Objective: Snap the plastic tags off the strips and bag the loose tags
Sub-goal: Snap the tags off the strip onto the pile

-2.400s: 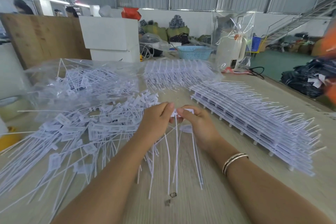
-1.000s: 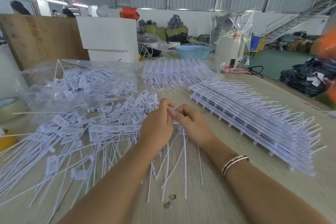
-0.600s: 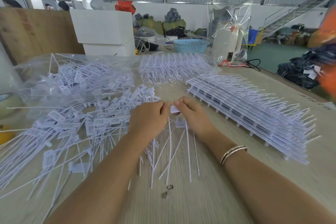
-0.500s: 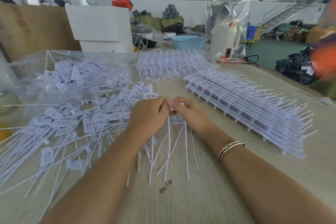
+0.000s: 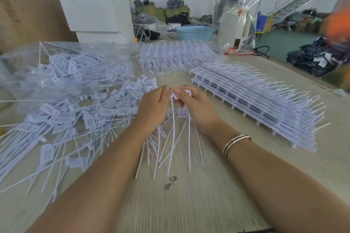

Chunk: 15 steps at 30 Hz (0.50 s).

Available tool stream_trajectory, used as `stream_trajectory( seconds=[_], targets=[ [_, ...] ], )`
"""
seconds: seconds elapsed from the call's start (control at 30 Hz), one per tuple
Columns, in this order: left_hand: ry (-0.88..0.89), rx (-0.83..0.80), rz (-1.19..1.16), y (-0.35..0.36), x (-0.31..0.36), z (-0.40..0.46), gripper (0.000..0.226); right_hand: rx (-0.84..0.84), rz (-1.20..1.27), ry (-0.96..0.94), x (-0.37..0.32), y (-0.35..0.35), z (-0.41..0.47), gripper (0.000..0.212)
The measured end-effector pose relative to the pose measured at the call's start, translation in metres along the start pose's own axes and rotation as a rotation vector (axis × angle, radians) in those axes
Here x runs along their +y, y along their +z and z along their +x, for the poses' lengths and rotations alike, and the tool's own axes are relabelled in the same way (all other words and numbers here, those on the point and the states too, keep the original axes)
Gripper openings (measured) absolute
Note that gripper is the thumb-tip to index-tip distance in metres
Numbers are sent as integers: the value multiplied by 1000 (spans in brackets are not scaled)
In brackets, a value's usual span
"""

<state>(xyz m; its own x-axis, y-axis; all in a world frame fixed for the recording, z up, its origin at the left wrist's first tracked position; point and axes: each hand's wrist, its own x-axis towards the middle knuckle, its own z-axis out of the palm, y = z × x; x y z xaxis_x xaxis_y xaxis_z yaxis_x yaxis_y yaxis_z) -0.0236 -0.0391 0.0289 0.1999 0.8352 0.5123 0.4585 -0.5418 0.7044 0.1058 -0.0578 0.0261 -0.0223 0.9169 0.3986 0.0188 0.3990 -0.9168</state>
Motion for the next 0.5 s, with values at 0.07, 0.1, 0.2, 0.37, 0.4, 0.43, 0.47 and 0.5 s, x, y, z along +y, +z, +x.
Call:
stream_trajectory(
  seconds=[0.07,0.1,0.2,0.37,0.4,0.43,0.47,0.5],
  targets=[
    [10,30,-4,2,1,0,43,35,-9,-11,0,1,-1,26],
    [10,51,2,3,2,-1,43,50,-10,-19,0,2,-1,26],
    [17,138,-15,5,3,0,47,72,-26,-56,-2,6,-3,26],
    [-7,212,-88,10,7,1,49,93,-4,-75,-7,8,-5,29],
    [-20,219,-101,11,8,1,49,91,1,-71,-7,7,-6,28],
    [-30,225,-111,12,9,1,49,90,1,-68,-7,7,-6,27],
    [-38,228,-113,13,10,0,49,92,-2,-69,-6,7,-7,25],
    [-42,232,-107,13,10,0,48,96,-12,-75,-6,7,-7,24]
  ],
)
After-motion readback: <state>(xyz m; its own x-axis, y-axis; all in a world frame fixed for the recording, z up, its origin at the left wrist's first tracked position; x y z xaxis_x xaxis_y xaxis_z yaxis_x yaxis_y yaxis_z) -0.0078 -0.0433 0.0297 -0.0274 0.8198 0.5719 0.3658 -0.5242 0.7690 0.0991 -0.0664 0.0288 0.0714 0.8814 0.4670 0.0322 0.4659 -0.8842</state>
